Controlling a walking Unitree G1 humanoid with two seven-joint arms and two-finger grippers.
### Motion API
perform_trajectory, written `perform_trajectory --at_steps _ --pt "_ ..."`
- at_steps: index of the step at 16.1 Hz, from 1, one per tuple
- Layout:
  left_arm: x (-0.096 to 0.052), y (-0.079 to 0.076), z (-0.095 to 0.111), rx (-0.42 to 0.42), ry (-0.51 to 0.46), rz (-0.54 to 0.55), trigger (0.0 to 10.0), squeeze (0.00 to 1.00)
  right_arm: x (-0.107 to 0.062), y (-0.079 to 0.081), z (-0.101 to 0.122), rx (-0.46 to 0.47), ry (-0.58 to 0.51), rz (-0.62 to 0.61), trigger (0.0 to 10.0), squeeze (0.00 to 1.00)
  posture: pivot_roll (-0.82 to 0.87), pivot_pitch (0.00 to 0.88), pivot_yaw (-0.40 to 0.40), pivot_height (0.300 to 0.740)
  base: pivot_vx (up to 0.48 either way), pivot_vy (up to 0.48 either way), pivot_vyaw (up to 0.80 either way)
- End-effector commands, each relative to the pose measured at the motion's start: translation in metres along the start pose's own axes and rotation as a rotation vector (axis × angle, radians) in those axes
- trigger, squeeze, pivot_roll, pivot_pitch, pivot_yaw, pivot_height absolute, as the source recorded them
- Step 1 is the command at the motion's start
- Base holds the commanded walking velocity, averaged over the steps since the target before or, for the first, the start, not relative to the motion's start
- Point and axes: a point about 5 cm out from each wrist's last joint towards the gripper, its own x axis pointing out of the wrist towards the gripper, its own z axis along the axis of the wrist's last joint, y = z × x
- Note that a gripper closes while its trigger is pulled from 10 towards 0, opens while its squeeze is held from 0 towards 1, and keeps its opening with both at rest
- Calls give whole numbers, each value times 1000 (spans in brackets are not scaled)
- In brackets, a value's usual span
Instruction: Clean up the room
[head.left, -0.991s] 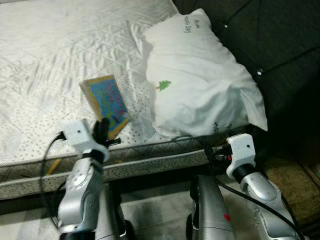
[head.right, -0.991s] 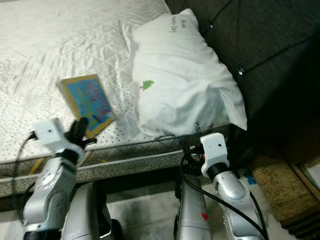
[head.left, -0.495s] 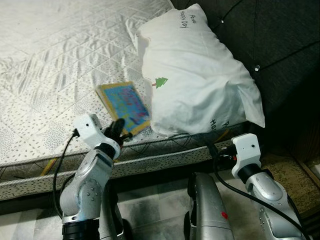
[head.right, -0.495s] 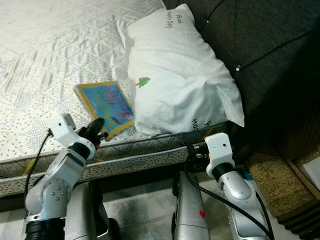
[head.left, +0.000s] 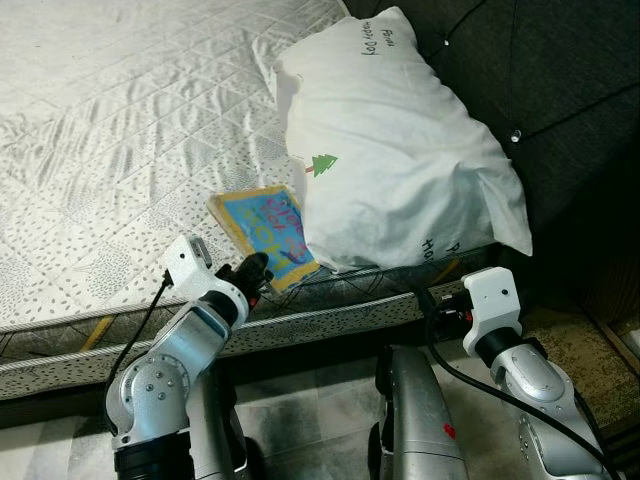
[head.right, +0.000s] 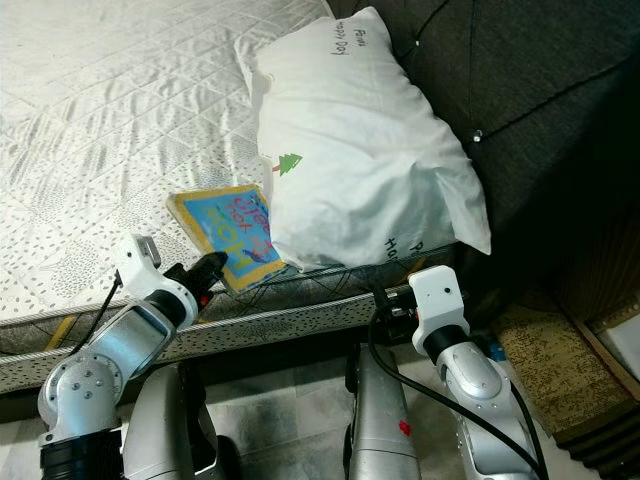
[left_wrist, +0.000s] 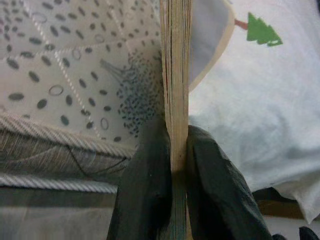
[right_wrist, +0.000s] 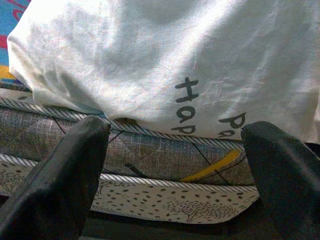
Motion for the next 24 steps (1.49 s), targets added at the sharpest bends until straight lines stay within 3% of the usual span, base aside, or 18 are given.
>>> perform_trajectory --at_steps 1,5,8,9,14,17,19,20,21,22,24 --pt "3 8 -5 4 70 18 10000 0 -2 1 1 -8 -5 -2 10000 0 -217 183 11 513 0 0 0" --pt "17 34 24 84 62 99 10000 0 -2 -2 3 -18 -10 -9 10000 0 -217 182 12 513 0 0 0" --pt "25 40 37 116 46 123 10000 8 -2 -2 3 -23 -10 -10 10000 0 -226 180 14 513 0 0 0" --pt "30 42 43 135 47 131 10000 1000 -2 -2 3 -24 -11 -9 10000 0 -226 180 14 513 0 0 0" --pt "39 53 62 176 2 182 10000 1000 -3 -4 4 -36 -14 -16 10000 0 -241 178 17 513 0 0 0" --pt "37 73 92 246 -152 327 10000 1000 -4 -5 4 -42 -12 -22 10000 0 -243 179 18 513 0 0 0" --pt "36 77 96 253 -173 336 10000 1000 -3 -5 4 -44 -12 -23 10000 0 -242 178 18 513 0 0 0" --pt "34 80 100 303 -199 368 10000 1000 -3 -4 4 -45 -12 -23 10000 0 -240 178 17 513 0 0 0" --pt "34 81 103 299 -224 367 10000 1000 -3 -4 4 -45 -13 -23 10000 0 -240 177 17 513 0 0 0" --pt "32 82 107 385 -262 388 10000 1000 -2 -4 4 -46 -14 -23 10000 0 -240 177 16 513 0 0 0" --pt "36 73 101 429 -265 345 10000 1000 -2 -4 4 -46 -14 -23 10000 0 -240 177 16 513 0 0 0"
